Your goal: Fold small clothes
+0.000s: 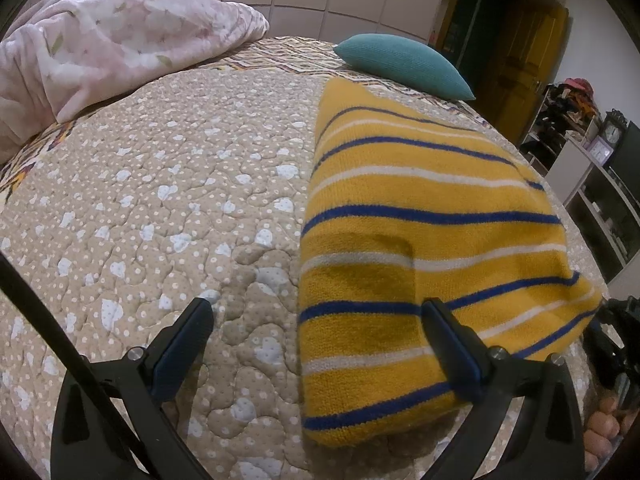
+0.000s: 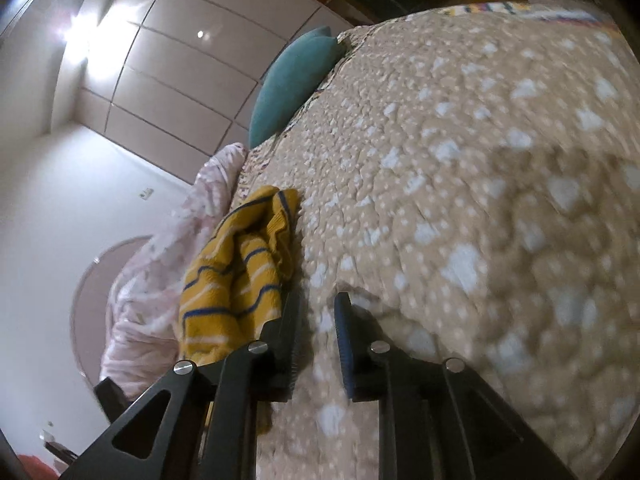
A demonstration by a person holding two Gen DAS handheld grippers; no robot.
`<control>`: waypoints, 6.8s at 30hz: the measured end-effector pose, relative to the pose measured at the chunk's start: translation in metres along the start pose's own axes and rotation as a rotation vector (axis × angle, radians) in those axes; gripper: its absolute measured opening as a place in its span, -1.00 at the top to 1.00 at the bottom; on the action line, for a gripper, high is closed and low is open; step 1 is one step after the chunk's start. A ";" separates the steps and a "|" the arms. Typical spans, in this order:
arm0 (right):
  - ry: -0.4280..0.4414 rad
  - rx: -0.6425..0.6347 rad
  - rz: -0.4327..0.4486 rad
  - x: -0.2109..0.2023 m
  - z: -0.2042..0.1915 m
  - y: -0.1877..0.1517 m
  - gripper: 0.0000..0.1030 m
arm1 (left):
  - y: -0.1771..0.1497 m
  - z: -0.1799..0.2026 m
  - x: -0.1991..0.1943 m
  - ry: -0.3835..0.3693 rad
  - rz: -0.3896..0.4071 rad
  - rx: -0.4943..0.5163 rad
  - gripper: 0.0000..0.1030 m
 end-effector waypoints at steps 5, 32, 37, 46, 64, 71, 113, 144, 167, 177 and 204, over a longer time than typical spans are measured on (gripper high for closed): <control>-0.013 0.001 -0.014 -0.002 0.003 -0.001 0.64 | 0.001 0.000 -0.001 0.018 0.005 0.006 -1.00; 0.185 -0.292 -0.455 0.020 -0.043 -0.067 0.44 | 0.022 -0.010 -0.069 -0.094 0.047 0.020 -0.97; 0.122 -0.334 -0.449 0.008 -0.029 -0.070 0.49 | 0.026 -0.005 -0.052 -0.114 0.022 0.017 -0.97; 0.080 -0.334 -0.407 -0.004 -0.019 -0.070 0.53 | -0.007 0.015 -0.023 -0.087 -0.118 0.169 0.10; -0.131 -0.455 -0.331 0.109 -0.090 -0.001 0.53 | 0.060 0.036 0.018 -0.085 -0.088 0.133 -0.15; -0.337 -0.523 -0.215 0.086 -0.075 0.034 0.38 | 0.062 0.036 0.001 -0.060 -0.057 0.169 -0.28; 0.100 -0.322 -0.369 0.122 -0.156 -0.044 -0.09 | -0.043 -0.033 -0.035 0.010 -0.010 0.177 -0.73; -0.582 -0.734 0.007 -0.014 -0.042 -0.112 -0.66 | -0.070 -0.025 -0.050 0.106 0.007 0.086 -1.00; -0.590 -0.750 0.097 -0.022 -0.039 -0.114 -0.68 | -0.072 -0.024 -0.052 0.109 0.030 0.092 -1.00; -0.595 -0.754 0.099 -0.021 -0.040 -0.114 -0.68 | -0.072 -0.024 -0.052 0.109 0.030 0.092 -1.00; -0.594 -0.757 0.099 -0.021 -0.039 -0.113 -0.69 | -0.073 -0.024 -0.053 0.112 0.034 0.093 -1.00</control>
Point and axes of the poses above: each gripper's, at about its wrist camera, not at the fingertips, and x roughly the way its jaws point, z to its right, y to its top, the point moved 10 cm from there along x, roughly the way its jaws point, and after that the axes turned 3 degrees about -x, right-handed, at the moved point
